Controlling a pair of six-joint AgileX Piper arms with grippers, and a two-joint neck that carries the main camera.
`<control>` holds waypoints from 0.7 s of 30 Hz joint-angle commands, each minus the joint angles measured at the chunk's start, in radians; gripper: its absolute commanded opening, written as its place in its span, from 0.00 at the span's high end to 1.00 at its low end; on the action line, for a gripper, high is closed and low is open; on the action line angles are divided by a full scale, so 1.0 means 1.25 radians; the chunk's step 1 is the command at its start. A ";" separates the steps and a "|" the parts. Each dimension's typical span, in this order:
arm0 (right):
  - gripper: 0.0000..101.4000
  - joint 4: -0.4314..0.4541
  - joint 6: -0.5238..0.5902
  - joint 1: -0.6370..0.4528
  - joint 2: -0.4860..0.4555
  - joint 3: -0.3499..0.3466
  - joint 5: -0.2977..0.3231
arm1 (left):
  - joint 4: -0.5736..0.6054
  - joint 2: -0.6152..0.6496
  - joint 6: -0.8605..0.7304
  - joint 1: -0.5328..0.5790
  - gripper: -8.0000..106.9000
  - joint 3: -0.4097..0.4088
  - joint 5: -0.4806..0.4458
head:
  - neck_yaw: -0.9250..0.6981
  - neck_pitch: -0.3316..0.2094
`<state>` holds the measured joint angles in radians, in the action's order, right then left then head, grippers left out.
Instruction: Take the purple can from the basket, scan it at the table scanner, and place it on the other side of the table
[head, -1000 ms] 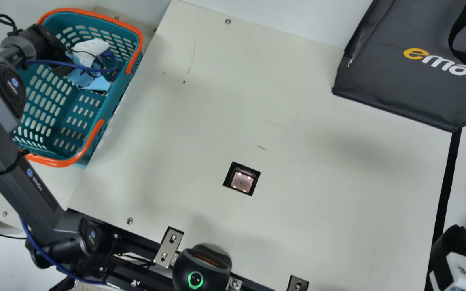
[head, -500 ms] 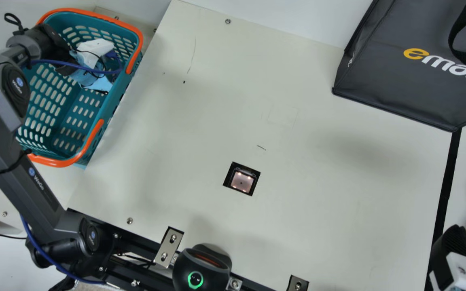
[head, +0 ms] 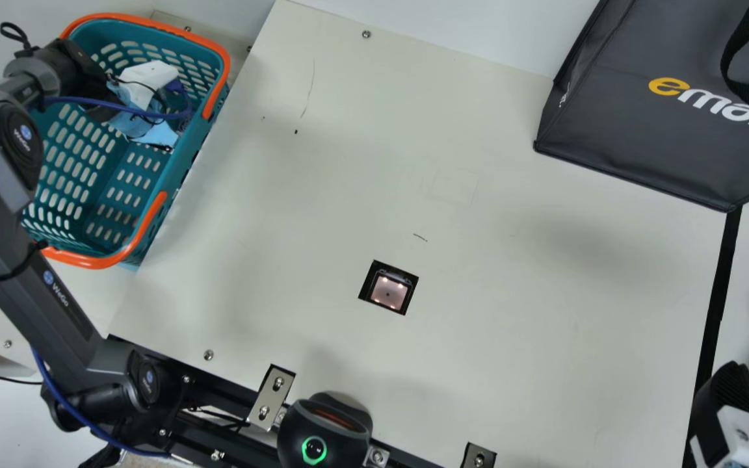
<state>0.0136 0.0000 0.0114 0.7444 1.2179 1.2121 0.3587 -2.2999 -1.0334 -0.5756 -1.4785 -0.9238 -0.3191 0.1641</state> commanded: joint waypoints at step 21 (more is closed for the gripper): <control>0.06 0.000 0.000 0.000 0.000 0.000 0.000 | 0.013 0.039 -0.028 0.001 0.50 0.066 0.053 | -0.002 -0.021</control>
<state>0.0136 0.0000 0.0114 0.7444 1.2179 1.2121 0.3743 -2.2523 -1.0680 -0.5758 -1.3984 -0.8599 -0.3191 0.1641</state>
